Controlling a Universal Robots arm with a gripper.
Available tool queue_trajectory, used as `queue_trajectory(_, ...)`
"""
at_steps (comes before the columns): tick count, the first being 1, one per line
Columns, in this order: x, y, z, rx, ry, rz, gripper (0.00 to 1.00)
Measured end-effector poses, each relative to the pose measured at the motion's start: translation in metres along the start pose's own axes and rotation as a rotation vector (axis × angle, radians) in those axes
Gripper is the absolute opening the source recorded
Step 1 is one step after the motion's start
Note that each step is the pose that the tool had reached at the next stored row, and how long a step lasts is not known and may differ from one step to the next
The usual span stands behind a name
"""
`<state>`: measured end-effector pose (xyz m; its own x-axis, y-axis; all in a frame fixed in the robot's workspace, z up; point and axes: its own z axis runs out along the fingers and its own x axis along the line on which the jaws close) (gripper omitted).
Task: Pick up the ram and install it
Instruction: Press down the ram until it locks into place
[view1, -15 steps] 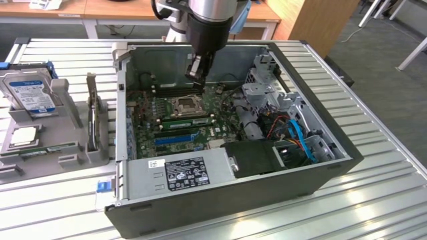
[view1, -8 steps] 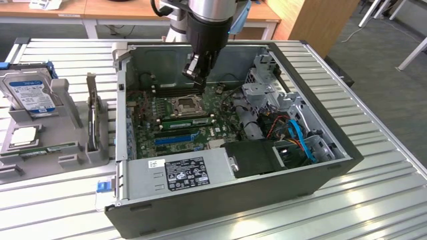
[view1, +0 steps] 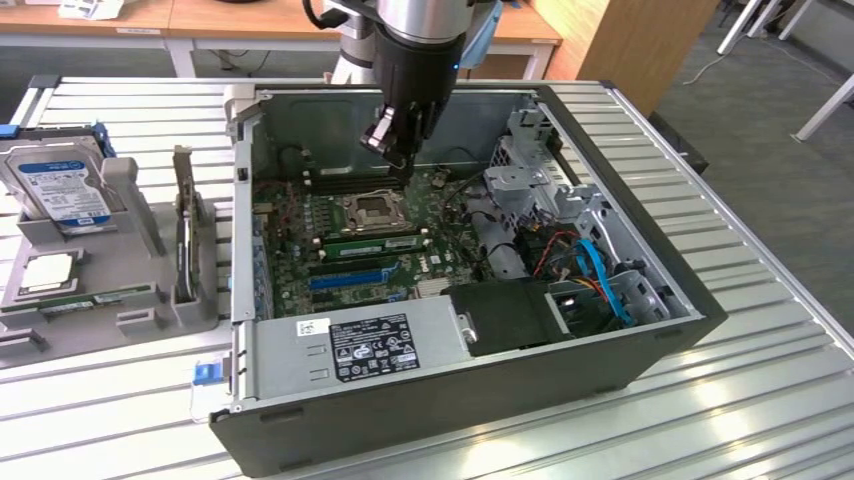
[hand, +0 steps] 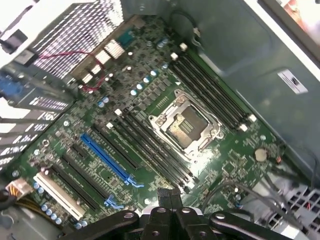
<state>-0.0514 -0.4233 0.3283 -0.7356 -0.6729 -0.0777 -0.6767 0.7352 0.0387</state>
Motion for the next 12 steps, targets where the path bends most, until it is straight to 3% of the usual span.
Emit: queue_trajectory(12, 0.0, 0.0, 0.0, 0.0166, -0.0095, 0.187, 0.1)
